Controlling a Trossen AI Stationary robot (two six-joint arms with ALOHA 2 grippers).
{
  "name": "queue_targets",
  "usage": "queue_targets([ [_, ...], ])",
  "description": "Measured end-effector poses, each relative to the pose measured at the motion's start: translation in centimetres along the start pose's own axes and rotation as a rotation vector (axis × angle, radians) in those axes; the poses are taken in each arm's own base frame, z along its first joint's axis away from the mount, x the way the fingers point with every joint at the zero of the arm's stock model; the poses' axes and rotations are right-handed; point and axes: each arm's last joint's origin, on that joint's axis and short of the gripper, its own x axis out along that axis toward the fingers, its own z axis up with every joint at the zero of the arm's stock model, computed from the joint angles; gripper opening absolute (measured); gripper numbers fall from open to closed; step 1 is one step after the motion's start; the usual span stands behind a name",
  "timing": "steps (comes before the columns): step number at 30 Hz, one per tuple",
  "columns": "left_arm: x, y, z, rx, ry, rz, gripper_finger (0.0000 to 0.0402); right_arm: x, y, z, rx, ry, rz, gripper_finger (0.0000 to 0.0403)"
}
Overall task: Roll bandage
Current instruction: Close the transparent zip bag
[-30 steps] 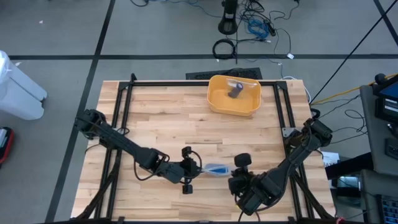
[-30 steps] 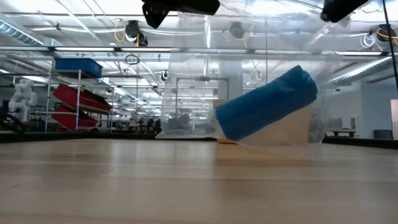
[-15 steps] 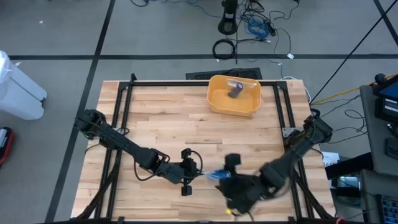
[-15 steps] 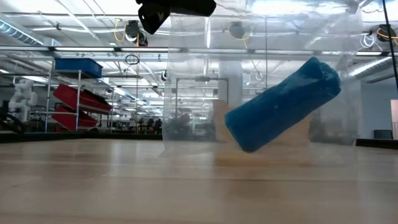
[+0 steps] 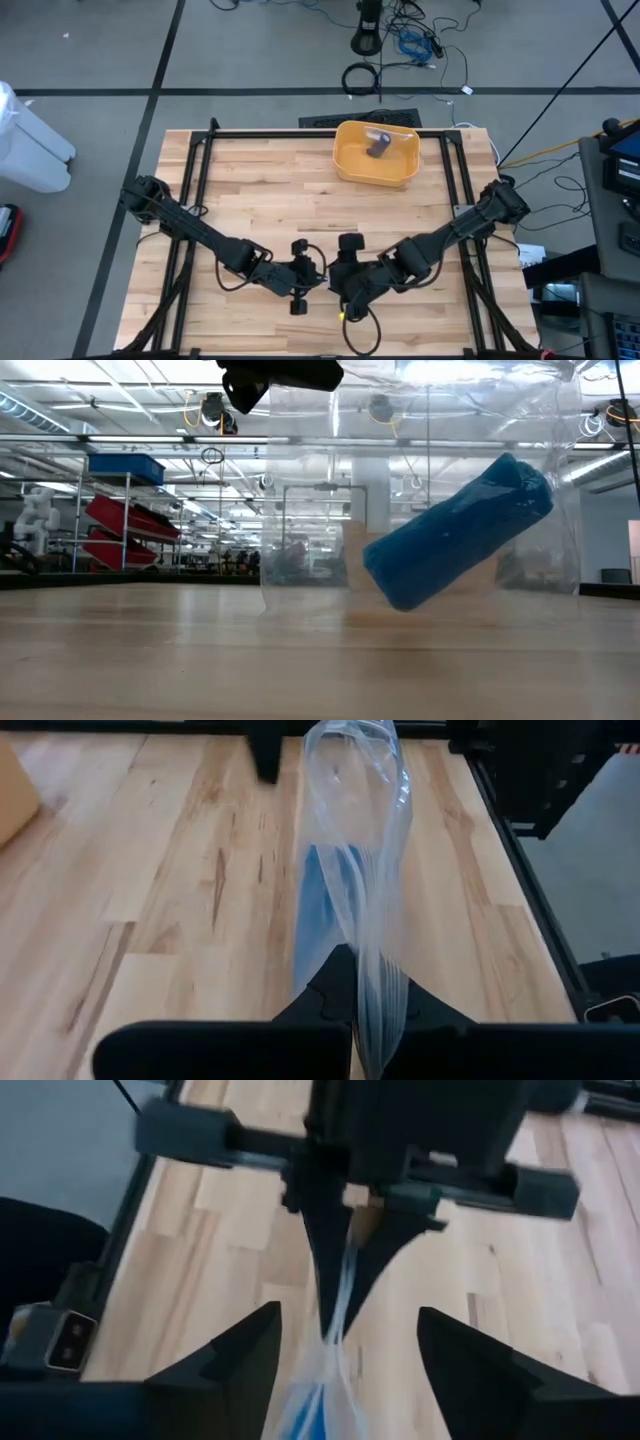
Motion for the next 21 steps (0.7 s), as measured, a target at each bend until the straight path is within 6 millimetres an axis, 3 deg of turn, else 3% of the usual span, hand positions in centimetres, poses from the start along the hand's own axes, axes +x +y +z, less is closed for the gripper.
queue_targets([
  [8, -0.1, -0.1, 0.0, 0.022, -0.011, 0.017, 0.0000, 2.5, -0.7, -1.7, 0.003, 0.053, 0.089, 0.0186],
  [13, -0.1, -0.2, 0.0, 0.055, -0.011, 0.018, 0.0000, 3.1, -1.0, -1.8, 0.018, 0.032, 0.090, 0.0158],
  [21, -0.2, -0.5, -0.1, 0.100, -0.005, 0.012, 0.0000, 3.0, -1.0, -1.8, 0.007, 0.032, 0.091, 0.0017],
])
